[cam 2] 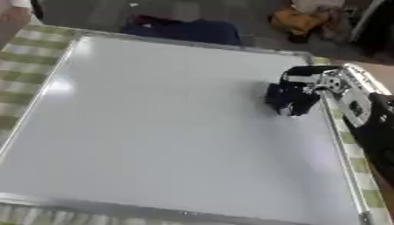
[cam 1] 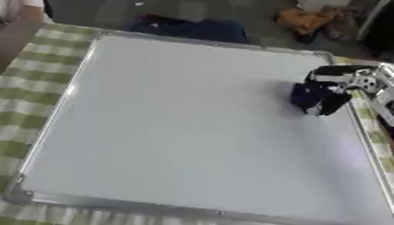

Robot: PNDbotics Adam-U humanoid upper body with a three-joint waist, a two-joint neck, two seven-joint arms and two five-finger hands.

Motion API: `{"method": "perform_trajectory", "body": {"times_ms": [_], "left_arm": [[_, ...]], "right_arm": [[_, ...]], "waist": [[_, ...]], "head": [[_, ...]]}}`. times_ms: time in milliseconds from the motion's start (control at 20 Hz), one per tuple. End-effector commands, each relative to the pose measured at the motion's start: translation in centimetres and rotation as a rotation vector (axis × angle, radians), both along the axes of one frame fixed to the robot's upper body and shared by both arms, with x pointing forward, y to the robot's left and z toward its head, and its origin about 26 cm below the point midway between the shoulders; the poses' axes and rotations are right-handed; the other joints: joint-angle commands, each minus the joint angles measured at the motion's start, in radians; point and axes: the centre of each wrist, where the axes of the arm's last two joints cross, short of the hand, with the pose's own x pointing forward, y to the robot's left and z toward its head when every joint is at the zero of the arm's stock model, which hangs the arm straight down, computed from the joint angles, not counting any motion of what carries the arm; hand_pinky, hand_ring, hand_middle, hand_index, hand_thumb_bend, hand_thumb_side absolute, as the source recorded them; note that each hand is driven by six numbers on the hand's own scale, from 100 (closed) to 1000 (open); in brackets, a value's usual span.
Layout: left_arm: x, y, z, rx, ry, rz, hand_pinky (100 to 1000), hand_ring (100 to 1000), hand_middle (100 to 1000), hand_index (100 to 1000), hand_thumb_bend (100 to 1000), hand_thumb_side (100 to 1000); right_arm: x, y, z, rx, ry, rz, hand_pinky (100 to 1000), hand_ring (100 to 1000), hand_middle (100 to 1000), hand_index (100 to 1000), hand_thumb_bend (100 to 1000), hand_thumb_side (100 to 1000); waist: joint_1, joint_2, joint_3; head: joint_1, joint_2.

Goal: Wipe the whiteboard clean with a brush.

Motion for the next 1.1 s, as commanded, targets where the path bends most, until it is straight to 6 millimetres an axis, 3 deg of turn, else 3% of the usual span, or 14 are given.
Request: {"method": "perform_trajectory", "body": {"times_ms": [50,550,1100], "left_arm": [[-0.3,0.0,0.7,0.009,-0.021,-0.005,555,548,543,398,131,1000],[-0.3,-0.1,0.6,-0.003,-0.003,-0.012,557,551,545,401,134,1000],[-0.3,-0.2,0.5,-0.008,0.007,-0.015,557,552,545,401,137,1000]], "right_arm": [[0.0,0.8,-0.5,-0.003,0.048,0.039,526,601,367,374,100,199],[0.2,2.0,-1.3,0.077,0.126,0.071,527,584,362,365,100,197],[0.0,4.4,-1.7,0.128,0.182,0.121,508,575,362,362,100,197]], "waist": [[0.004,-0.023,0.000],[0.000,-0.052,-0.004],[0.001,-0.067,-0.011]], "head": [[0.004,0.007],[0.008,0.027],[0.012,0.038]]}}
